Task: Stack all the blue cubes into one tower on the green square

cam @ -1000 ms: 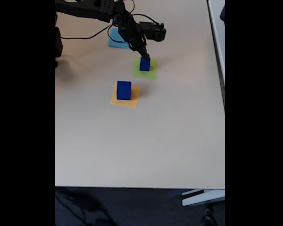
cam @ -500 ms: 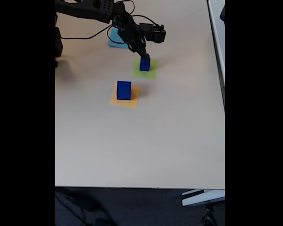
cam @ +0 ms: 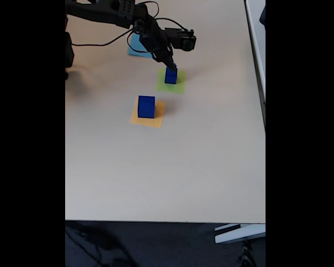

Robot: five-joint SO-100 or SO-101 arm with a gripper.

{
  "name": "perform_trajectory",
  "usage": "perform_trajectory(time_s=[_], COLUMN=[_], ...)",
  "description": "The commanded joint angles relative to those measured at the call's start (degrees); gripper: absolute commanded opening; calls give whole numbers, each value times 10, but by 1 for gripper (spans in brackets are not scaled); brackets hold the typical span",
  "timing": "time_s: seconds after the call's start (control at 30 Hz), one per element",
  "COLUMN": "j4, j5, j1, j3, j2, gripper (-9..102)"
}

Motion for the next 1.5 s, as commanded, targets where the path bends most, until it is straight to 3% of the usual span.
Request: perform_trajectory(time_s=[0.0,1.47], j4=[-11,-22], j5=[-3,-10], j1=[4,6], j3=[-2,3], j2=[7,16], gripper=[12,3])
